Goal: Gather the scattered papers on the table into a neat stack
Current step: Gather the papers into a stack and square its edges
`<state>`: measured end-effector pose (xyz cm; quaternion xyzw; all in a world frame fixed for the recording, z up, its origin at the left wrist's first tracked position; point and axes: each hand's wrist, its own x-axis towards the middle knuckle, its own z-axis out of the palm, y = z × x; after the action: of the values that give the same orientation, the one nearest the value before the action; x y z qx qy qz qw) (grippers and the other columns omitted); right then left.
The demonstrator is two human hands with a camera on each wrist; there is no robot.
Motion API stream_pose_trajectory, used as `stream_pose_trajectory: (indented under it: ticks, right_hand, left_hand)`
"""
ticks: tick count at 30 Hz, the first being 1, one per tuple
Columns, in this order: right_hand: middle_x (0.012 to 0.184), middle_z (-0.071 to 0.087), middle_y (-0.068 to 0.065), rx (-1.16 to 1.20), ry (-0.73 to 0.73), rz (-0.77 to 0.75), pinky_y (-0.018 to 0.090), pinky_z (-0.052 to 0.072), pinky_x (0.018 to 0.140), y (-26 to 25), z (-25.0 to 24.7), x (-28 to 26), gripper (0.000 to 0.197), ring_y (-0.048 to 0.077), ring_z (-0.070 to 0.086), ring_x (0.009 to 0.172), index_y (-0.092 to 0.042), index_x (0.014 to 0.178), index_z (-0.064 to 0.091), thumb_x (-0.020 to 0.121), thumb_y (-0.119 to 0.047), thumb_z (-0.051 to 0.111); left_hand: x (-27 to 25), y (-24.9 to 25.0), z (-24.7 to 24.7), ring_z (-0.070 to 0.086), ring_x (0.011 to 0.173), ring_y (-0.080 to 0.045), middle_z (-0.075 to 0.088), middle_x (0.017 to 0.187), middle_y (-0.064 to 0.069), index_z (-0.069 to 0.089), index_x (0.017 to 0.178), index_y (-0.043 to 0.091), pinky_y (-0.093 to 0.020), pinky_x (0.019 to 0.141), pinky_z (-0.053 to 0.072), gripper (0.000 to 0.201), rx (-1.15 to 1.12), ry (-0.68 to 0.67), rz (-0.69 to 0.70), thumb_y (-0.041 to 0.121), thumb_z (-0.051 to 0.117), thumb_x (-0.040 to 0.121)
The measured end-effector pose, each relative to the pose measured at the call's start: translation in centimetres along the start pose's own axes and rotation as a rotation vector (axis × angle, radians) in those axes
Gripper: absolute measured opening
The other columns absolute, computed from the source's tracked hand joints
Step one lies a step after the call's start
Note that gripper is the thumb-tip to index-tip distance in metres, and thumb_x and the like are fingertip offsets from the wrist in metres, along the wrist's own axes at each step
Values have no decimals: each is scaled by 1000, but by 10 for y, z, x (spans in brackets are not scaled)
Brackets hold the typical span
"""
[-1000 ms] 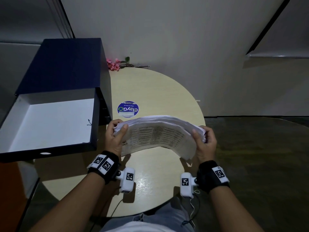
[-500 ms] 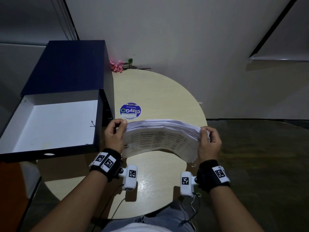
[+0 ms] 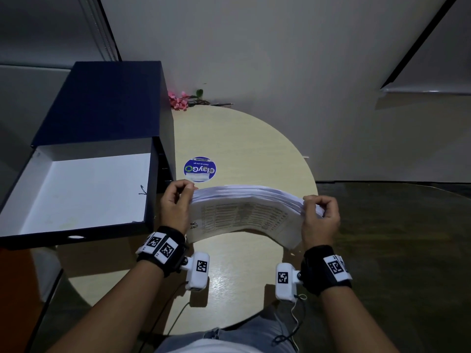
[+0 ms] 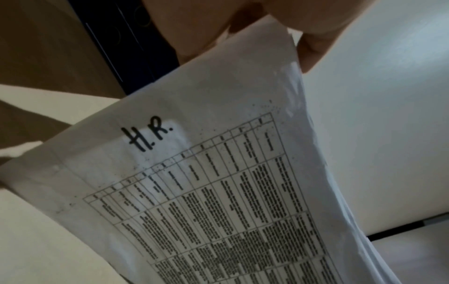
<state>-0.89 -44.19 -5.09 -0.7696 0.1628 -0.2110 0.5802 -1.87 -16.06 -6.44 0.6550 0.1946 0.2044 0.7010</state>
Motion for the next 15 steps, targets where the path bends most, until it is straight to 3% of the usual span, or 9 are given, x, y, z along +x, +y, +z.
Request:
stream_pose_trajectory:
  ticks: [5, 8, 11, 13, 15]
  right_hand:
    - [90, 63, -7, -37, -13, 30, 38, 56, 71, 4, -3, 2, 8, 17, 62, 87, -25, 89, 57, 90, -21, 64]
    - [88, 62, -7, -63, -33, -10, 37, 55, 73, 1, -3, 6, 8, 11, 60, 83, -22, 89, 58, 90, -21, 66]
    - [92, 62, -9, -65, -20, -5, 40, 55, 79, 1, 0, 10, 7, 14, 59, 89, -22, 95, 59, 91, -21, 65]
    - [93, 62, -10, -67, -31, 11, 44, 56, 83, 2, 1, 10, 9, 12, 60, 90, -23, 97, 60, 91, -22, 66]
    - [97, 62, -10, 16, -92, 13, 43, 55, 81, 4, -4, 9, 22, 2, 61, 88, -20, 105, 59, 88, -25, 71]
  left_hand:
    - [1, -1, 0, 58, 86, -13, 67, 92, -2, 64, 94, 10, -25, 78, 46, 7, 24, -11, -4, 8, 58, 91]
    - [1, 0, 2, 57, 82, -2, 65, 89, 4, 64, 94, 9, -21, 77, 43, 6, 66, -18, 31, 8, 57, 93]
    - [1, -2, 2, 57, 86, -11, 65, 91, 2, 63, 92, 16, -27, 80, 44, 6, 19, -33, 9, 22, 59, 92]
    - [-2, -3, -4, 57, 92, -17, 63, 97, -2, 61, 96, 19, -31, 82, 46, 22, -24, -85, 12, 36, 64, 83]
    - [-8, -7, -10, 60, 99, -24, 60, 109, -8, 56, 108, 20, -35, 83, 51, 42, -92, -187, -6, 37, 70, 73]
